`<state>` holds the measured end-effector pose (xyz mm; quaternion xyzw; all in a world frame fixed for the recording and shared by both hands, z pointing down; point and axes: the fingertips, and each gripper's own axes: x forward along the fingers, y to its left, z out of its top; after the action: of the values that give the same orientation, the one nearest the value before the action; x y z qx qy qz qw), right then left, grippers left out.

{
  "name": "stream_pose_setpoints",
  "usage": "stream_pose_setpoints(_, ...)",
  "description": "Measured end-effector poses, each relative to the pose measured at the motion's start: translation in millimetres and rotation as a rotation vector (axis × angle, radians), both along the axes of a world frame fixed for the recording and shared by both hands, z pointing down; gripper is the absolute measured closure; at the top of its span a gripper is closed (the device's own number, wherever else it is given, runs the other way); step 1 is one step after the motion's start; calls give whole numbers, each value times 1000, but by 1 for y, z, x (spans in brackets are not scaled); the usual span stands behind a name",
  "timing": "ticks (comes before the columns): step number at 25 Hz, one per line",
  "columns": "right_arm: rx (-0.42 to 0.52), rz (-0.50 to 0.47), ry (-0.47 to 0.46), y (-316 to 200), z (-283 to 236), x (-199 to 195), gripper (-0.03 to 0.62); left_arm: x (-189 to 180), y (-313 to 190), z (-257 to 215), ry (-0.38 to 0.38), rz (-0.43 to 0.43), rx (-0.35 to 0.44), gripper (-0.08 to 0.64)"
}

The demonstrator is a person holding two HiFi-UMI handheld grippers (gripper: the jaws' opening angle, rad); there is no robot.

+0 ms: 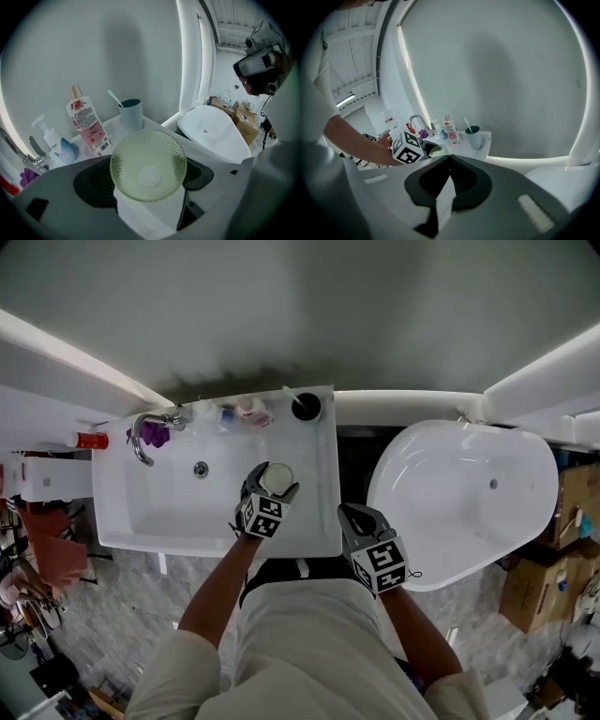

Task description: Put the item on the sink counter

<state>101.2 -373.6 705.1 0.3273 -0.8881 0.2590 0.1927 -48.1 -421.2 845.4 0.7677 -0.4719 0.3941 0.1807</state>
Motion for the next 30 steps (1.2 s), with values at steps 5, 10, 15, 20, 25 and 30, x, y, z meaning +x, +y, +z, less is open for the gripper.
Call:
stream_pose_setpoints(5,-35,2,18,-3,11,8,581,3,-9,22,-2,-22,-20,164)
stream_pose_setpoints(10,-59,1,22,-8,18,5,581,0,-19,30,12,-61,-15,164)
stream_pose_setpoints(15,-70,-14,25,-10,23,-1,583,1,-22,31,25,-73,-10,163)
stream_pose_setpoints(20,-59,-18,17,-16,20,-3,581,-1,-18,32,50,-94,-51,160)
stream_pose_setpoints(25,-43,-31,10,-21,12,-5,581,-2,-11,21,83,-82,-69,143)
stream_pose_setpoints(30,-19,-54,3,-17,5,-13,582,-4,-1,2,108,-72,-47,140)
